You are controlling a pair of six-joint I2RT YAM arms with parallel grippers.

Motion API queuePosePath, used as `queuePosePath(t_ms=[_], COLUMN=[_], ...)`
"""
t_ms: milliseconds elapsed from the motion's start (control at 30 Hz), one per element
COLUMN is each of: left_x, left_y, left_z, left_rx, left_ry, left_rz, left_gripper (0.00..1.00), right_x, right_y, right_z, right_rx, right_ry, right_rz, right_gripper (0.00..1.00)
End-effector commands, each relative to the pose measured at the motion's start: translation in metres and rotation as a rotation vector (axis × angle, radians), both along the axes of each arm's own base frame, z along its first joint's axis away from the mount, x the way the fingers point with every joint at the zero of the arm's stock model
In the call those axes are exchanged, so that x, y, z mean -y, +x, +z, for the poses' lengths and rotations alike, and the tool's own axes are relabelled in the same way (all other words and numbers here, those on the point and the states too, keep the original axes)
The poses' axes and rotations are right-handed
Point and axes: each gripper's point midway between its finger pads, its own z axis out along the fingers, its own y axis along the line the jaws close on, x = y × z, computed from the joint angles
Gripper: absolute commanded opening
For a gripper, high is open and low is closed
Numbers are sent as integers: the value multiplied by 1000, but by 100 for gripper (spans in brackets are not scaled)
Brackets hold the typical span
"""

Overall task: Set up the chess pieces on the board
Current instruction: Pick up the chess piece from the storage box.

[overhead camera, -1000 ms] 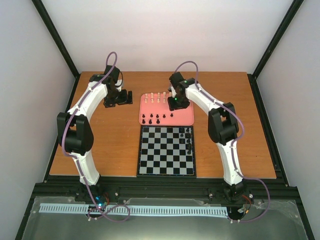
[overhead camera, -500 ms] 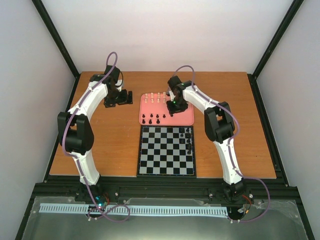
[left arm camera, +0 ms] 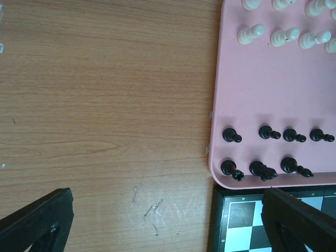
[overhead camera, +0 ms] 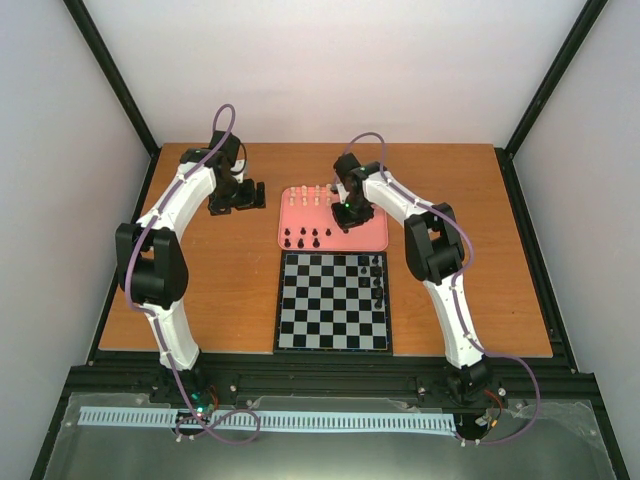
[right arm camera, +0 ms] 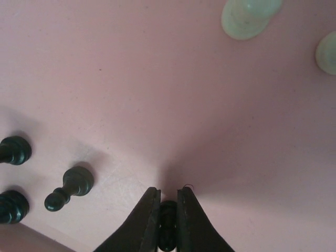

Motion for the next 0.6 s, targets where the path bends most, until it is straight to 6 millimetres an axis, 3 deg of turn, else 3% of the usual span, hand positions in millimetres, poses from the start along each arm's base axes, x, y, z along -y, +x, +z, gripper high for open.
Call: queuePosePath(t_ms=[0, 133, 333, 400, 567], left_x=[0, 0, 0, 0, 1], left_y=[7, 8, 7, 7, 7], left_z=[8, 10, 11, 11, 12], left_rx=[21, 25, 29, 30, 30], left_ry=[3, 2, 0, 0, -6], left_rz=[6, 6, 7, 7, 7], left_gripper=[100, 100, 100, 100, 100], right_x=[-1, 1, 7, 9, 18], right_y=[3, 1, -22, -41, -115], right_z=[8, 26, 82, 94, 95], right_rx=[14, 32, 83, 82, 10], right_ry=[-8, -5, 44, 50, 41], right_rz=[7, 9, 4, 12, 58], right_gripper=[7, 4, 3, 3, 3])
